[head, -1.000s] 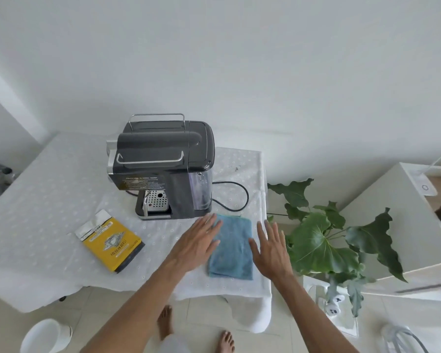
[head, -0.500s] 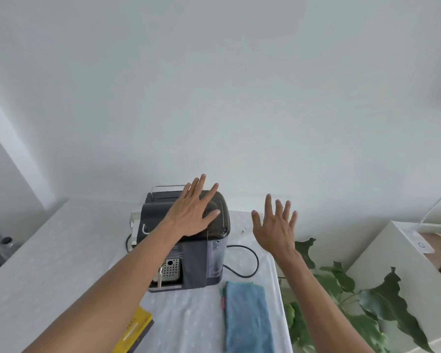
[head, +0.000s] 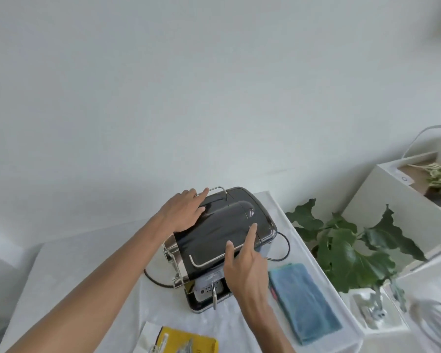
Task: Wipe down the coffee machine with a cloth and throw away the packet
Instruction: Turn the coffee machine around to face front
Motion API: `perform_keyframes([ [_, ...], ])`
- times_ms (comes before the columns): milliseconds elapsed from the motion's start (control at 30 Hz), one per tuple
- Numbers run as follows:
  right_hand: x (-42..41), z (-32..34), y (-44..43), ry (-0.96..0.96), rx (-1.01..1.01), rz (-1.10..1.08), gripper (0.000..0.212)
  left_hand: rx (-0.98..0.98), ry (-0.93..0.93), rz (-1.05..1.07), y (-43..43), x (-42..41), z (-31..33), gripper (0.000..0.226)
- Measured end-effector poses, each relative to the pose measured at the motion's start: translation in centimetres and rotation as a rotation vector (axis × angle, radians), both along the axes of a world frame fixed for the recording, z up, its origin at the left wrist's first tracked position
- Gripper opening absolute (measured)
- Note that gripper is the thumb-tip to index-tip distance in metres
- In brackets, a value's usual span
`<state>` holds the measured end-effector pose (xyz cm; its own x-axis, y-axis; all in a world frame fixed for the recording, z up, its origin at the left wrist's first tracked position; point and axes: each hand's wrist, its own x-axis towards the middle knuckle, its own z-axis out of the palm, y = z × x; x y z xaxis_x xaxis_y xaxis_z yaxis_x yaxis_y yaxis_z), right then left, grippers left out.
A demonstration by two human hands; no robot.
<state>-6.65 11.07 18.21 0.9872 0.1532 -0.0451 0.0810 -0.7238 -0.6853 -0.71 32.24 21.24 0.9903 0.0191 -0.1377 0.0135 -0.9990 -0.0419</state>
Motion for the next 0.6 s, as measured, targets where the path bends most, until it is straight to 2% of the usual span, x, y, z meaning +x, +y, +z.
perform_keyframes([
  [100,-0.7,-0.2,1.9,0.022,0.155,-0.136,0.075,-0.011,-0.073,-0.064,0.9,0.8,-0.2,0.055],
  [267,-1.0,-0.4,4.3,0.078,0.328,-0.317,0.078,-0.11,-0.077,-0.075,2.5,1.9,-0.9,0.056],
  [367,-0.9,-0.4,5.1,0.084,0.384,-0.382,0.08,-0.214,-0.062,-0.068,3.1,2.4,-0.3,0.067],
  [467,-0.7,-0.1,5.0,0.081,0.443,-0.425,0.078,-0.323,-0.07,-0.047,3.3,2.9,0.1,0.069],
  [600,0.1,0.2,4.6,0.044,0.402,-0.415,0.072,-0.461,-0.111,0.032,3.6,2.5,-0.5,0.069],
])
